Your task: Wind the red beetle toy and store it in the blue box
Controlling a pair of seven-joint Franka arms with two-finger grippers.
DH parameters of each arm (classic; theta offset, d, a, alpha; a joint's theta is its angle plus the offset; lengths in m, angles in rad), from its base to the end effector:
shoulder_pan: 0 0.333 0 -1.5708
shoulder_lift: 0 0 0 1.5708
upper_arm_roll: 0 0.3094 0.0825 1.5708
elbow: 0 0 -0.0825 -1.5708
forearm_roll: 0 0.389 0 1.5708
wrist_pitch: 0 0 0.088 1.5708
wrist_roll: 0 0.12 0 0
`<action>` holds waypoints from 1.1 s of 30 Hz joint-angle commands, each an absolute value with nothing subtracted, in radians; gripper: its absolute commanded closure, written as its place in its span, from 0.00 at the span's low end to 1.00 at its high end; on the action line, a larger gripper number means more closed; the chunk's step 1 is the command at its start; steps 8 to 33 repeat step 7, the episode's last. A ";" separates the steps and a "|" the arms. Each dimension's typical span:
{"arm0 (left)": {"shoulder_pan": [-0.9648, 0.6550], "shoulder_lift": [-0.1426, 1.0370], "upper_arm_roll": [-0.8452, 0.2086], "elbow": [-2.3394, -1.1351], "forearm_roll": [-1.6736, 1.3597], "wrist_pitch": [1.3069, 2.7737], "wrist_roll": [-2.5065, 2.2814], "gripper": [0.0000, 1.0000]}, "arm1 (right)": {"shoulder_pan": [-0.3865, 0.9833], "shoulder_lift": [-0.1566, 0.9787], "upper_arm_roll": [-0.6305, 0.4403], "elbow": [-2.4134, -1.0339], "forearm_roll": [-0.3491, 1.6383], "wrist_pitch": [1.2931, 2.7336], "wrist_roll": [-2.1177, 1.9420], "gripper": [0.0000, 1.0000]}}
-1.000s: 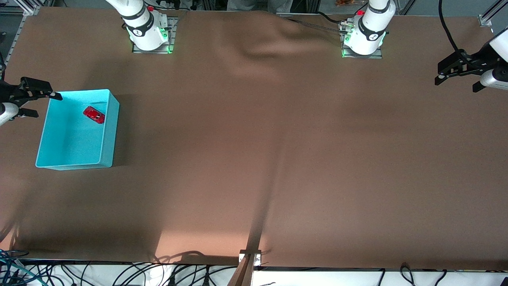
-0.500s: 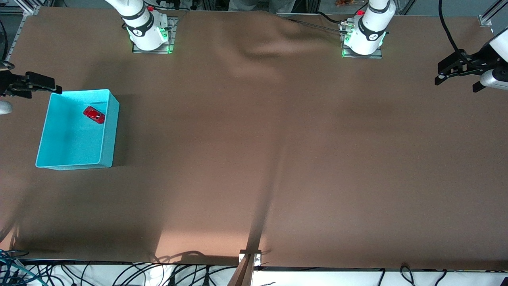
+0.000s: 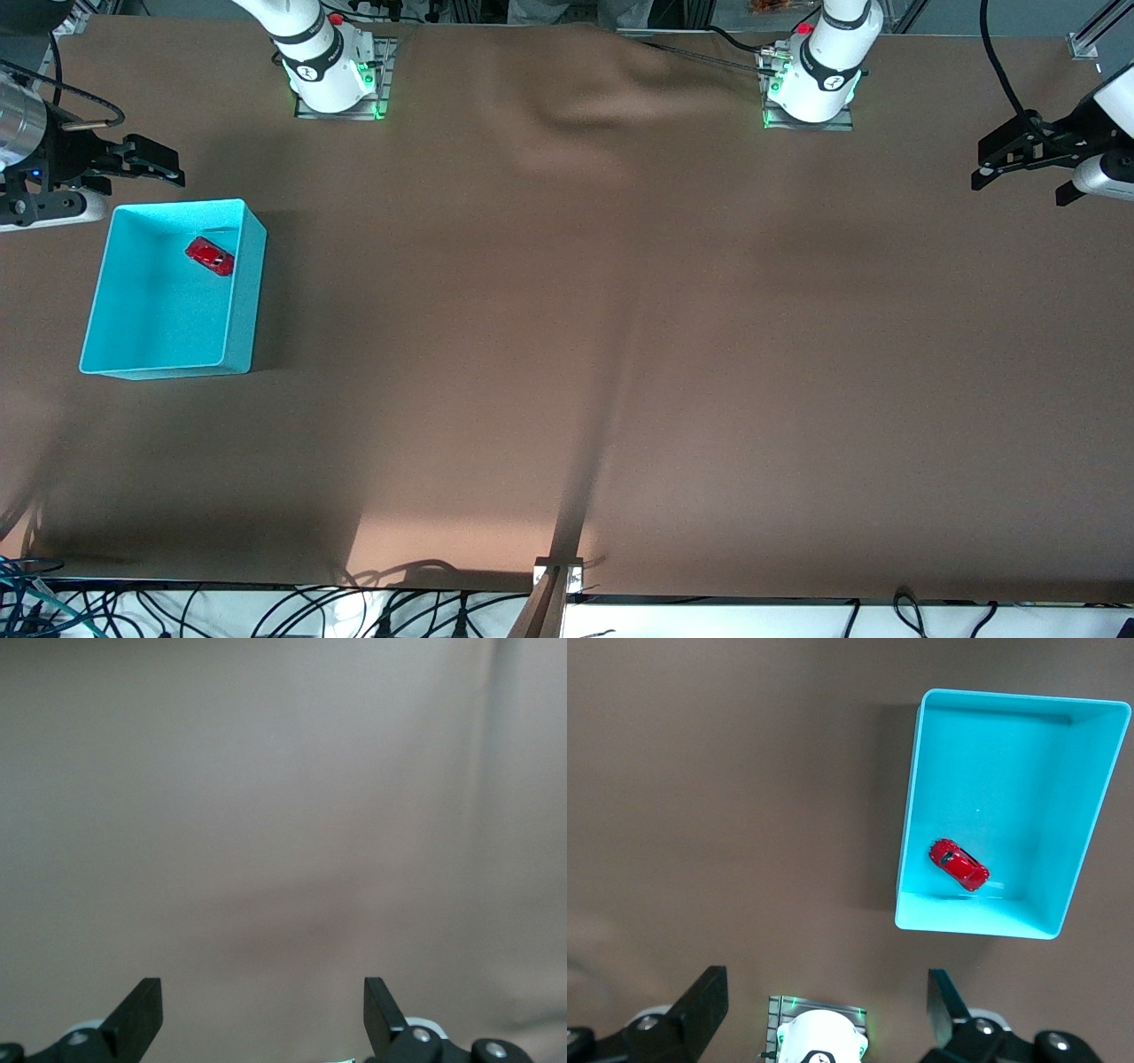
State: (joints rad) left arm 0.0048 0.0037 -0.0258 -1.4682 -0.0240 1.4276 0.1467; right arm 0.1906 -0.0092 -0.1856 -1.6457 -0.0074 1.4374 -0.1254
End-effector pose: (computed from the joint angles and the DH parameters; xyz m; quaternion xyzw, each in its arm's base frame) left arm 0.5450 -0.0146 0.6389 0.9960 -0.0852 -0.0214 0.0133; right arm 0.5358 0.0013 0.5648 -0.9929 -0.0648 0.0995 0.0031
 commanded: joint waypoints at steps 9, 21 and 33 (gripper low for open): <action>0.014 0.008 -0.026 -1.450 -0.026 1.413 0.150 0.00 | 0.184 0.005 -0.187 -1.618 -0.021 1.436 -0.126 0.00; 0.014 0.008 -0.026 -1.450 -0.026 1.413 0.150 0.00 | 0.184 0.005 -0.187 -1.618 -0.021 1.436 -0.126 0.00; 0.014 0.008 -0.026 -1.450 -0.026 1.413 0.150 0.00 | 0.184 0.005 -0.187 -1.618 -0.021 1.436 -0.126 0.00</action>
